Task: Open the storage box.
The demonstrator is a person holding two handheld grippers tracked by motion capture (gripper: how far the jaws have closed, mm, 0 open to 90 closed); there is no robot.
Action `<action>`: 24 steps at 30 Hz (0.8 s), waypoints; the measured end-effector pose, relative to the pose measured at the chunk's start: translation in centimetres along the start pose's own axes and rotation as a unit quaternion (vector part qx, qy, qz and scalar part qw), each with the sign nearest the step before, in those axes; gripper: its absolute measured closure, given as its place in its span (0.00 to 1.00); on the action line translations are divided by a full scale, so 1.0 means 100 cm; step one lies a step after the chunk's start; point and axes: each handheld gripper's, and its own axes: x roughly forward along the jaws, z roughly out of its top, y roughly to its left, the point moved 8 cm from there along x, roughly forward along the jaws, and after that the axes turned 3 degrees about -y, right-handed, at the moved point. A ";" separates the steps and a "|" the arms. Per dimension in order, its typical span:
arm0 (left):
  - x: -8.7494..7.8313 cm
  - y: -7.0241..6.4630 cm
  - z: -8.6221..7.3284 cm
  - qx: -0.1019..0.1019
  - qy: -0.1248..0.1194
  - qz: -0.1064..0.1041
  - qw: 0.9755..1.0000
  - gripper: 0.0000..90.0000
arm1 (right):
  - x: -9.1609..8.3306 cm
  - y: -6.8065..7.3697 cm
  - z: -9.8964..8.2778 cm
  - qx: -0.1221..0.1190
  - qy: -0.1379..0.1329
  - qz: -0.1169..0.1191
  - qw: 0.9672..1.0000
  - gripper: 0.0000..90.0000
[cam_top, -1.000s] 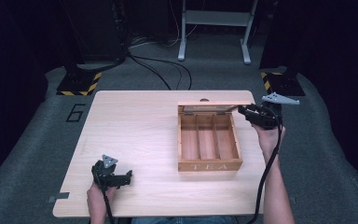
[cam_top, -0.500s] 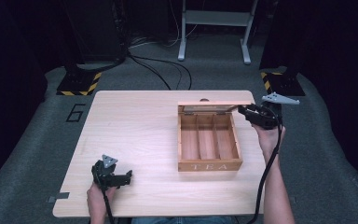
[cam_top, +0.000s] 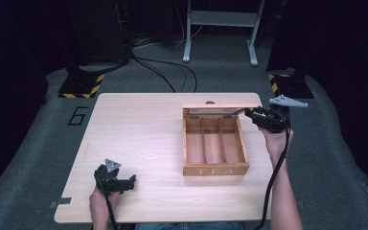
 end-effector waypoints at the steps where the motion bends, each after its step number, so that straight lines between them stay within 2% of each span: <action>1: 0.000 0.000 0.000 0.000 0.000 0.000 1.000 0.00 | 0.000 0.000 0.000 0.000 0.000 0.000 1.000 0.65; 24: 0.000 0.000 0.000 0.002 -0.001 0.002 1.000 0.00 | -0.001 0.000 -0.001 0.002 -0.001 0.000 1.000 0.65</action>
